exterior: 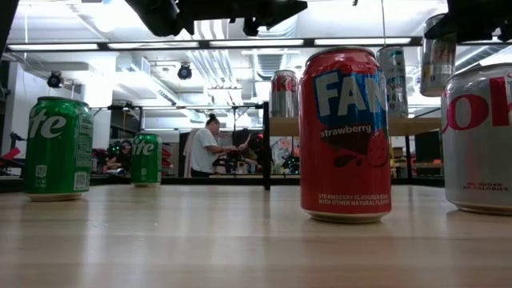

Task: Place canned beverage on shelf
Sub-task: Put the white soda can on the shelf aligned to the right of the other silver soda cans

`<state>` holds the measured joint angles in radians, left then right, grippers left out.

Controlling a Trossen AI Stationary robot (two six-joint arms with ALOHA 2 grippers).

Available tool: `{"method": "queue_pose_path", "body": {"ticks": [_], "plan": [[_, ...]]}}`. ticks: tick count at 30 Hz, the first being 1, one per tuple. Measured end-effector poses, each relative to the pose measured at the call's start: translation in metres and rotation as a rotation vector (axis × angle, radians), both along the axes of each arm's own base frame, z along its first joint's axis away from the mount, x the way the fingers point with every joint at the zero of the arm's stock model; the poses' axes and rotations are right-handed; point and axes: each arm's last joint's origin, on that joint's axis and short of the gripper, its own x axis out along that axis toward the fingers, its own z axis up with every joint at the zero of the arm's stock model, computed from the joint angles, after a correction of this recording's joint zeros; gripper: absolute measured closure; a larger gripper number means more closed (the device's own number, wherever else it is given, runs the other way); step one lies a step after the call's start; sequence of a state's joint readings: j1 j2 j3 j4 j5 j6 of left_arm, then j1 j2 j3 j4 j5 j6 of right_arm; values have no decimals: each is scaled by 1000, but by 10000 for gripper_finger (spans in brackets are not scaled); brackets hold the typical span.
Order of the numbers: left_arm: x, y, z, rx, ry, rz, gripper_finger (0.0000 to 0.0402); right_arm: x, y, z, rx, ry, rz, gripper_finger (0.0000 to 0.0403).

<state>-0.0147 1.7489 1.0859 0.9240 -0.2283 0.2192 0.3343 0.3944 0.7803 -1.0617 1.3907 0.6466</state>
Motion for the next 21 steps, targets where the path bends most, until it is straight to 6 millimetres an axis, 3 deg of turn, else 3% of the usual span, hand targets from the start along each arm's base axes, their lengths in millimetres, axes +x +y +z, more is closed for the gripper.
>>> {"method": "queue_pose_path", "body": {"ticks": [14, 21], "plan": [[0, 0, 0, 0, -3, 0, 49, 7, -2, 19, -2, 58, -70, 173], [0, -2, 0, -12, -5, -11, 49, 14, -4, 43, -29, 112, -124, 173]]}}
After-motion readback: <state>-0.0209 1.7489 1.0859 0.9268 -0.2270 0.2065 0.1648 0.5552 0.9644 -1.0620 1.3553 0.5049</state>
